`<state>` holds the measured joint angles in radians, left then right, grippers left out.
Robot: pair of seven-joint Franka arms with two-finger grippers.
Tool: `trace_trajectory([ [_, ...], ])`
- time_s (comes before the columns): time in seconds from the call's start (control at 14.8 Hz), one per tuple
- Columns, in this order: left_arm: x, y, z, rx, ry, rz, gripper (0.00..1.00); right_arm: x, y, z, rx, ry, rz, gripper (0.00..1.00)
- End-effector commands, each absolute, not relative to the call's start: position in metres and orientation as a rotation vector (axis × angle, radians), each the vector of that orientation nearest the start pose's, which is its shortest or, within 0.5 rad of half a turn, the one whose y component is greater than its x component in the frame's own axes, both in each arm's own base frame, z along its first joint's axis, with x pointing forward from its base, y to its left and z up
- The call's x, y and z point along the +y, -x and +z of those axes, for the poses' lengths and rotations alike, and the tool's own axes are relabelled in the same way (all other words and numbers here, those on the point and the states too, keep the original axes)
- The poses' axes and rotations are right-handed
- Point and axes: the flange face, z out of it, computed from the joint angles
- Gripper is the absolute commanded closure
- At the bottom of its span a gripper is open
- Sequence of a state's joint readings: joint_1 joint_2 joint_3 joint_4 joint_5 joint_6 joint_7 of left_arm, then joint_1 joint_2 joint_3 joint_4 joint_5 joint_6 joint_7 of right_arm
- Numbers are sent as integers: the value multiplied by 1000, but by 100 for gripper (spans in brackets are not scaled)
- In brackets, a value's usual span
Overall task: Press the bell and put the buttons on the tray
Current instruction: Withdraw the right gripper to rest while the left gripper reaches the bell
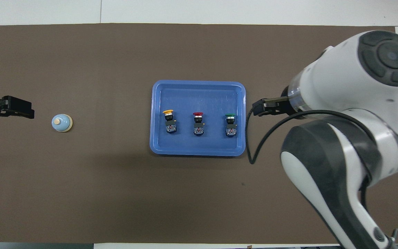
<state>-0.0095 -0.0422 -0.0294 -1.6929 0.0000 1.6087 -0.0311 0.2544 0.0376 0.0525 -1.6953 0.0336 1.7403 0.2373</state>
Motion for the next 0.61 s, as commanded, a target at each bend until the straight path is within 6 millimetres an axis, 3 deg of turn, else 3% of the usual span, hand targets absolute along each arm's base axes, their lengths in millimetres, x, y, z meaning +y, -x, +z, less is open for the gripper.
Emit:
trace_trajectory([
  [0.0, -20, -540, 594, 2, 3146, 58, 0, 118, -529, 573, -153, 3122, 57, 0],
  [0.2, -20, -540, 594, 2, 3146, 58, 0, 73, -530, 584, -139, 3226, 29, 0],
  [0.4, -20, -541, 592, 2, 3140, 51, 0, 2, -539, 591, -272, 3222, 34, 0],
  [0.47, -19, -540, 587, 16, 3140, 53, 0, -12, -540, 595, -320, 3215, 28, 0],
  [0.54, -13, -539, 583, 12, 3141, 15, 7, -23, -543, 602, -299, 3216, 12, 0],
])
